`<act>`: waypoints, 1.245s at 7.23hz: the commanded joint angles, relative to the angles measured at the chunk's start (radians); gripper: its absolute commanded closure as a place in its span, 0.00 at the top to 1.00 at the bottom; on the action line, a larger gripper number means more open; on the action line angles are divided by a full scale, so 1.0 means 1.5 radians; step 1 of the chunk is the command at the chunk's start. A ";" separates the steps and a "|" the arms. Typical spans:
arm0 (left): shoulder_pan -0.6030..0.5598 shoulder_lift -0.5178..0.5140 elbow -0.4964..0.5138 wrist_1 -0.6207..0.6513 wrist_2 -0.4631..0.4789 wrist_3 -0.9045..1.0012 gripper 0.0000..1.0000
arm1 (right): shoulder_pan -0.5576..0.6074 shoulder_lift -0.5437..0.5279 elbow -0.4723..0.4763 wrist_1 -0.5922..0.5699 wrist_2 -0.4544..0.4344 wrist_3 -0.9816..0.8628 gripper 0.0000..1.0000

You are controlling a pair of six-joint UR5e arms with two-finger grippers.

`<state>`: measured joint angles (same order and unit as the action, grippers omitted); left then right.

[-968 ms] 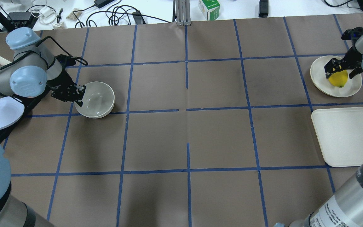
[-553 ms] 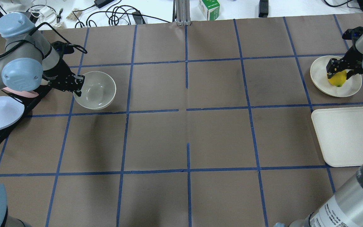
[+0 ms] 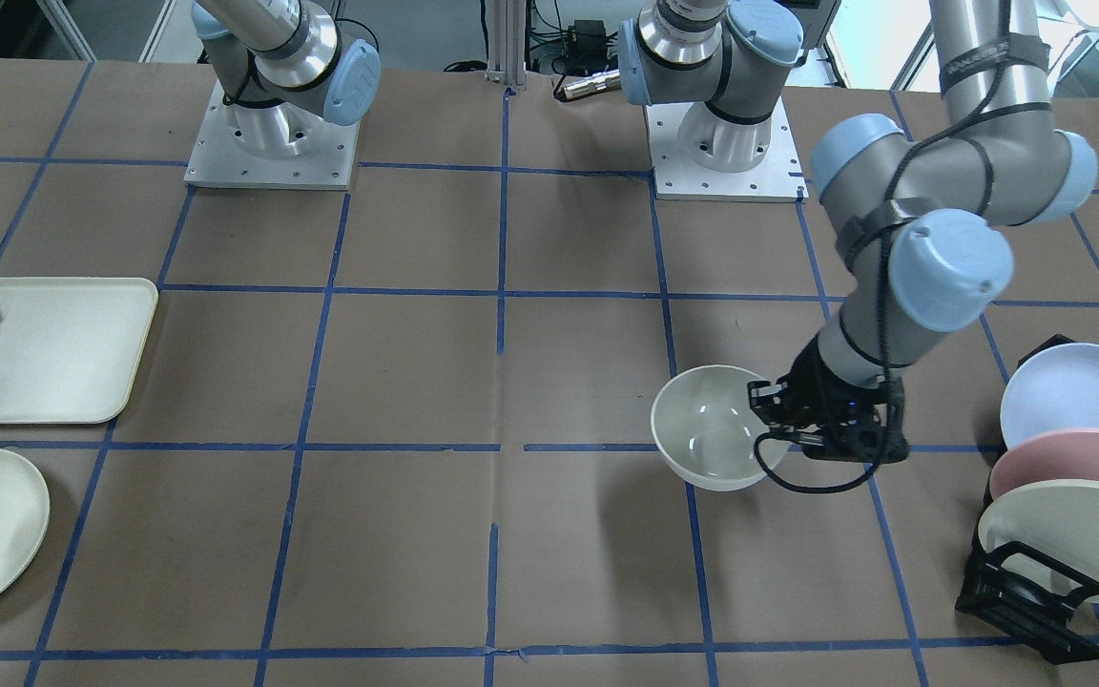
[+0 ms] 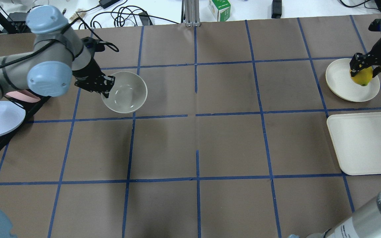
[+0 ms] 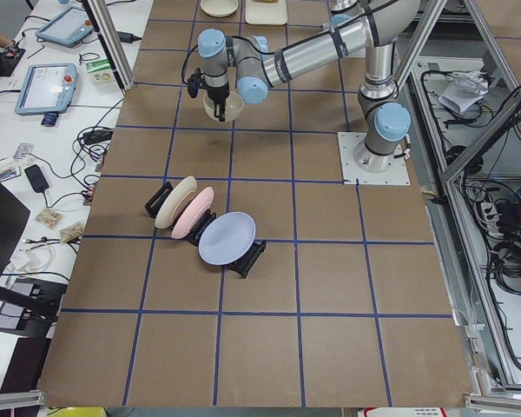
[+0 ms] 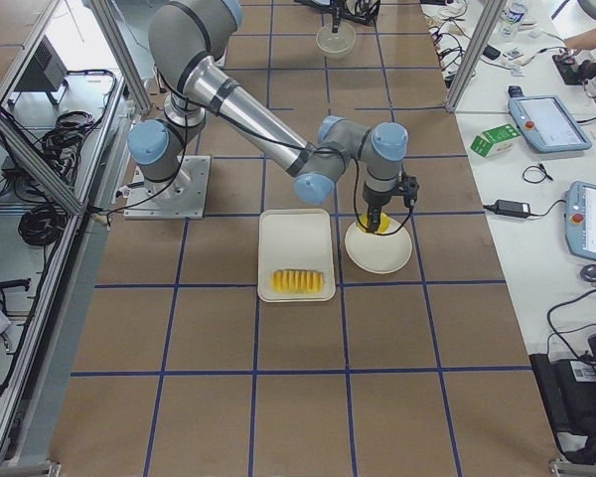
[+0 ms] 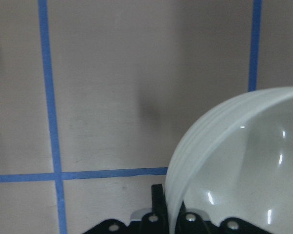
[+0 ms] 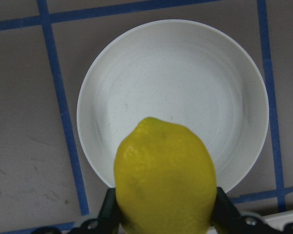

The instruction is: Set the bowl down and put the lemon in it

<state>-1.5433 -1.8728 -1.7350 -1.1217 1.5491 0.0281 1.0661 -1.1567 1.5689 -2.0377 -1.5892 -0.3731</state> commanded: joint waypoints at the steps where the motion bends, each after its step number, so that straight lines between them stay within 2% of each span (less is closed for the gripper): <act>1: -0.135 -0.030 -0.007 0.042 -0.083 -0.228 0.00 | 0.017 -0.050 0.000 0.063 0.003 -0.001 0.00; 2: -0.166 -0.047 -0.012 0.063 -0.122 -0.274 0.00 | 0.042 -0.059 0.000 0.070 0.000 0.001 0.00; 4: -0.168 -0.090 -0.007 0.088 -0.168 -0.265 0.00 | 0.059 -0.088 0.000 0.096 0.014 0.011 0.00; 7: -0.166 -0.117 -0.002 0.087 -0.144 -0.254 0.00 | 0.142 -0.103 -0.001 0.096 0.025 0.070 0.00; 8: -0.166 -0.123 0.000 0.088 -0.089 -0.251 0.60 | 0.173 -0.107 -0.001 0.095 0.025 0.085 0.00; 9: -0.166 -0.121 0.002 0.088 -0.082 -0.252 1.00 | 0.200 -0.107 -0.001 0.096 0.025 0.121 0.00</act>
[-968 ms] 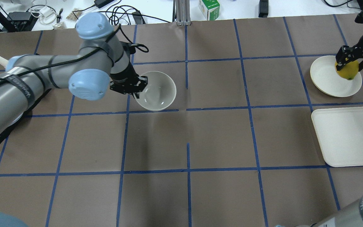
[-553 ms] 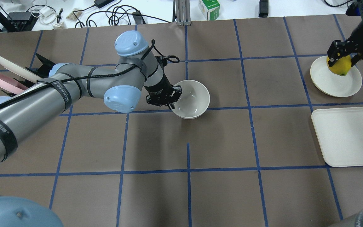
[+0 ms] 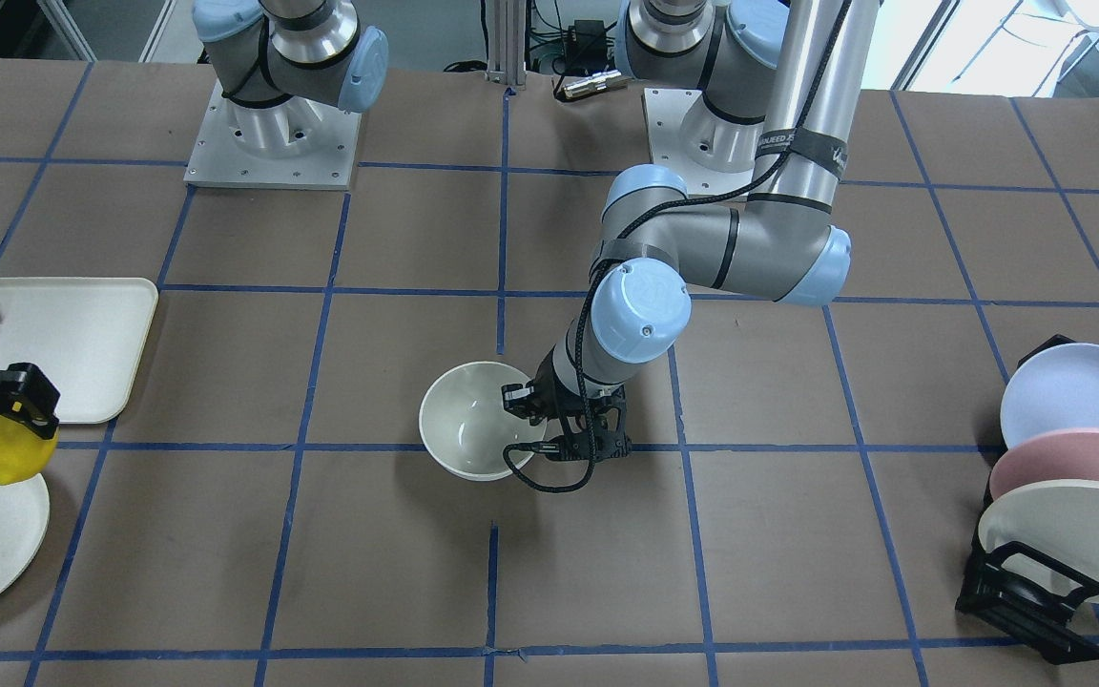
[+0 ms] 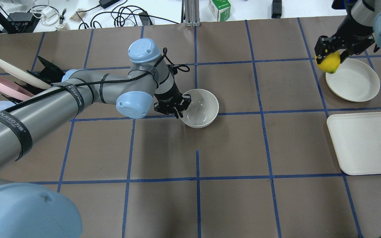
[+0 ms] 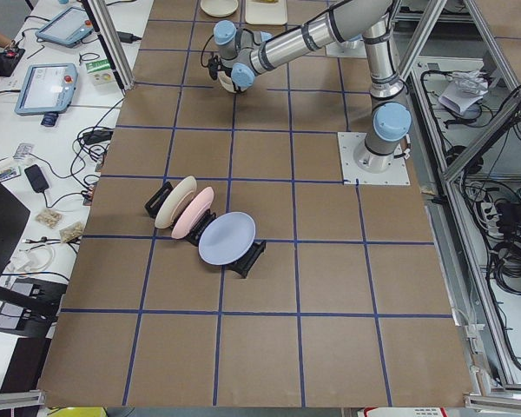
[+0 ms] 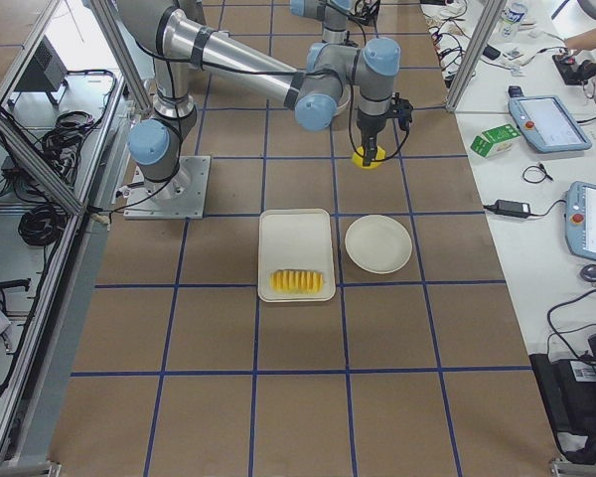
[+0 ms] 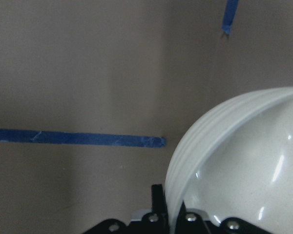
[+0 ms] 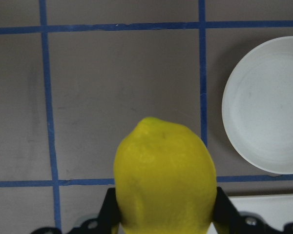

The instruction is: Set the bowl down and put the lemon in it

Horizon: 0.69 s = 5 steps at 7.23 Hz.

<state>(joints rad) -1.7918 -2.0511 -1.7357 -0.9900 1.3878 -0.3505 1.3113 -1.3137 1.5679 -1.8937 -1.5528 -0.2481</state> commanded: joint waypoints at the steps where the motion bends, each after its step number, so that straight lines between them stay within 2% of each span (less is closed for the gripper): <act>1: 0.001 0.014 0.004 -0.001 0.025 -0.002 1.00 | 0.070 -0.003 0.000 -0.001 0.005 0.083 0.00; 2: -0.003 0.044 0.014 -0.012 0.024 -0.008 1.00 | 0.107 -0.001 0.000 -0.007 0.009 0.140 0.00; 3: -0.002 0.076 0.040 -0.064 0.026 -0.007 1.00 | 0.140 0.001 0.001 -0.009 0.008 0.198 0.00; 5: 0.003 0.139 0.129 -0.229 0.026 0.003 1.00 | 0.170 0.007 0.003 -0.008 0.030 0.241 0.00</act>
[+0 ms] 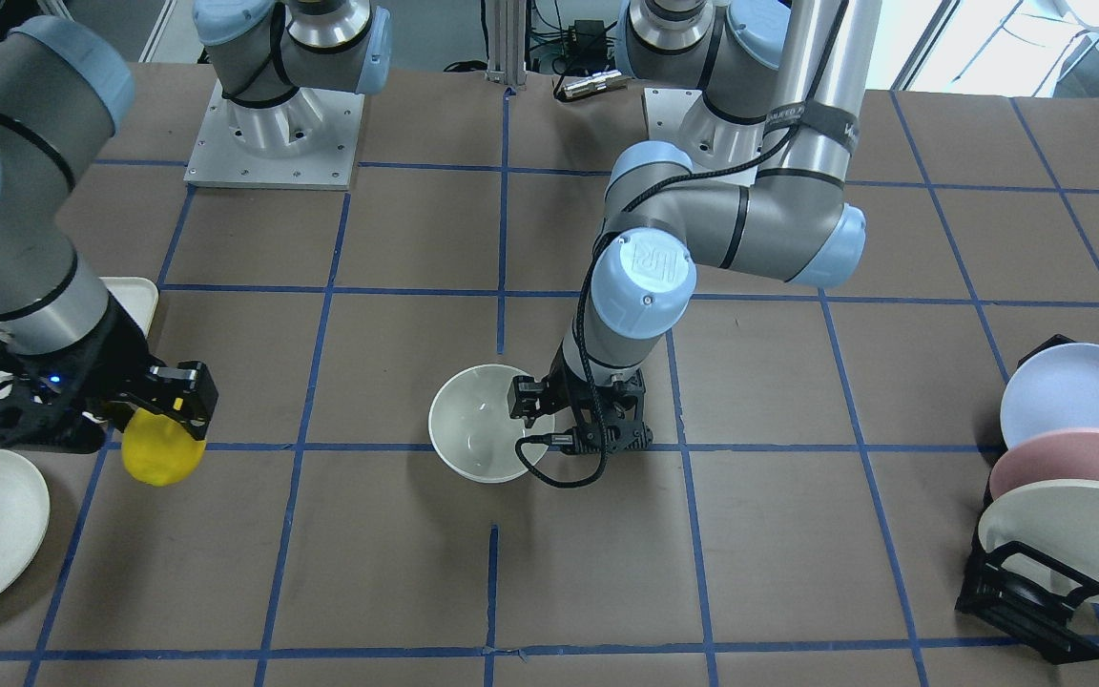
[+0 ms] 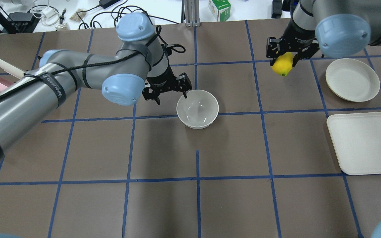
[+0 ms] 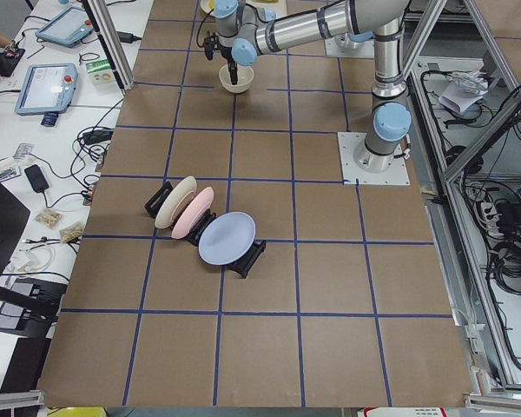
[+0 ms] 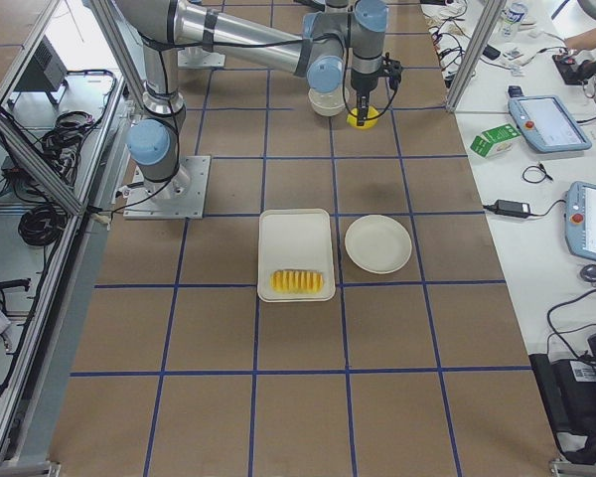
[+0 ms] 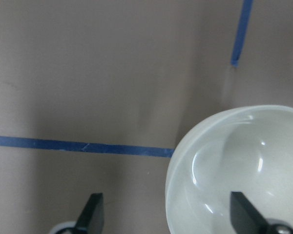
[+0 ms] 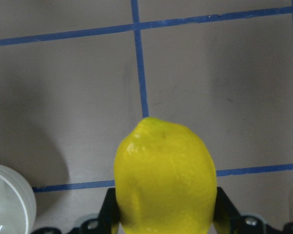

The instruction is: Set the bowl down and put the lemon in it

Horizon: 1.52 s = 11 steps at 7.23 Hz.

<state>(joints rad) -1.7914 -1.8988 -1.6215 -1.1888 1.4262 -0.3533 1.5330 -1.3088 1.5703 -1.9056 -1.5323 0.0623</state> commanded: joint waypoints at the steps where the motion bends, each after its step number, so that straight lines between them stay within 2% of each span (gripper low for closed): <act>1: 0.004 0.071 0.090 -0.181 0.001 0.024 1.00 | 0.056 0.011 0.000 -0.002 0.031 0.074 0.00; 3: 0.006 0.143 0.097 -0.284 0.004 0.074 1.00 | 0.117 0.036 0.001 -0.028 0.031 0.144 0.00; 4: 0.013 0.167 0.094 -0.315 0.035 0.108 1.00 | 0.155 0.048 0.000 -0.044 0.031 0.152 0.00; 6: 0.067 0.179 0.094 -0.326 0.059 0.151 1.00 | 0.206 0.076 0.002 -0.085 0.032 0.241 0.00; 7: 0.118 0.194 0.093 -0.331 0.059 0.242 1.00 | 0.234 0.094 0.003 -0.105 0.031 0.270 0.00; 8: 0.163 0.210 0.093 -0.338 0.060 0.278 1.00 | 0.250 0.107 0.007 -0.122 0.030 0.273 0.00; 11: 0.171 0.234 0.055 -0.329 0.080 0.286 1.00 | 0.251 0.126 0.019 -0.116 0.032 0.273 0.00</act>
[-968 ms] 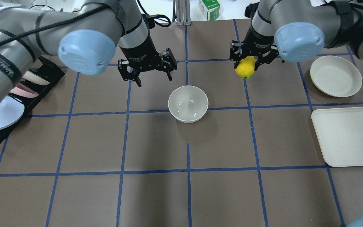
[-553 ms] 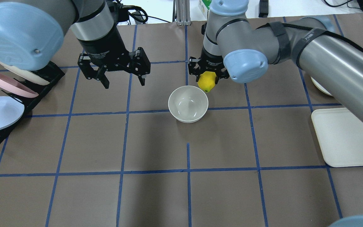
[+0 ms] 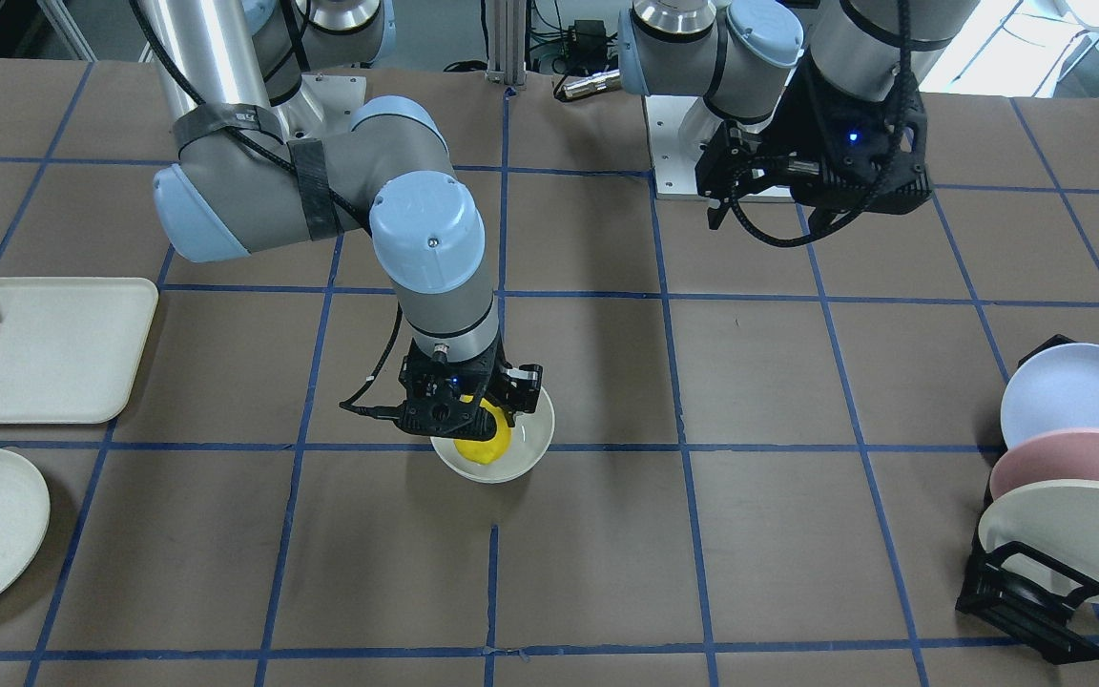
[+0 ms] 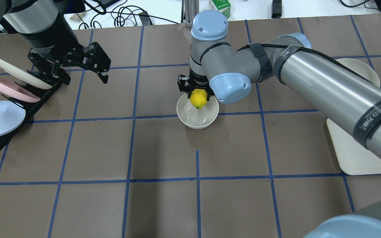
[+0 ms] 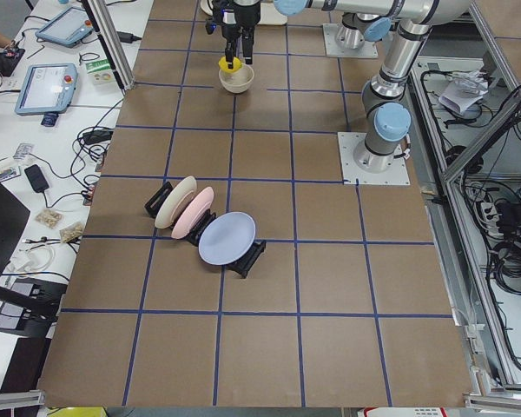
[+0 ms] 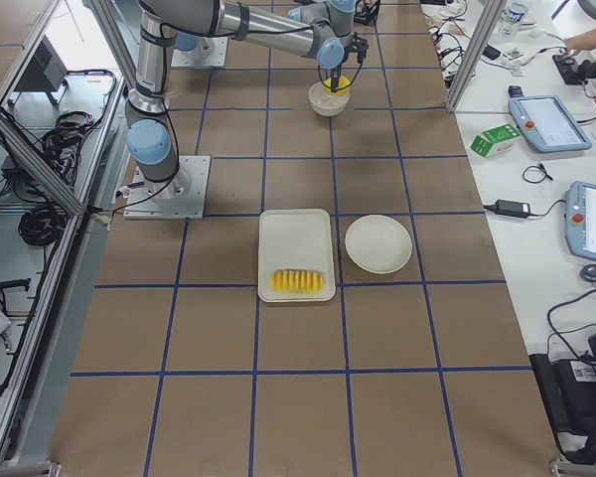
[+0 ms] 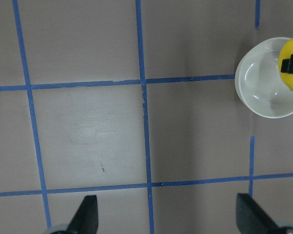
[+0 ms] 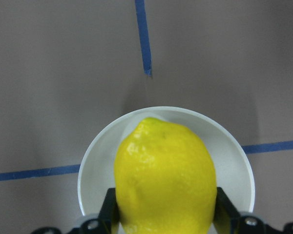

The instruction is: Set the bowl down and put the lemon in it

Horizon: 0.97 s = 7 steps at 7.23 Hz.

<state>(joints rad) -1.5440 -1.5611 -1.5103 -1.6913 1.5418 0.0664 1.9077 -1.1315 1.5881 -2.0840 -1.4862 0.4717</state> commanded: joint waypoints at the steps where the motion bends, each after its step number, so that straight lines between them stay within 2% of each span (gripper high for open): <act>1: 0.003 0.011 -0.020 0.007 0.003 0.002 1.00 | 0.001 0.011 0.018 -0.001 0.001 0.001 0.00; 3: 0.002 0.011 -0.021 0.007 0.001 0.002 1.00 | 0.001 0.013 0.021 0.000 0.002 0.000 0.01; 4: 0.001 0.010 -0.022 0.007 0.000 0.001 1.00 | 0.001 0.023 0.021 -0.001 0.001 -0.001 0.05; 6: 0.002 0.010 -0.023 0.007 0.001 0.002 1.00 | 0.003 0.030 0.021 -0.001 -0.003 -0.004 0.47; 7: 0.003 0.011 -0.025 0.007 0.001 0.002 1.00 | 0.003 0.027 0.020 -0.001 -0.007 -0.002 0.76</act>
<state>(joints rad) -1.5414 -1.5459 -1.5449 -1.6813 1.5424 0.0688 1.9123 -1.0889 1.6196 -2.0862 -1.4902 0.4687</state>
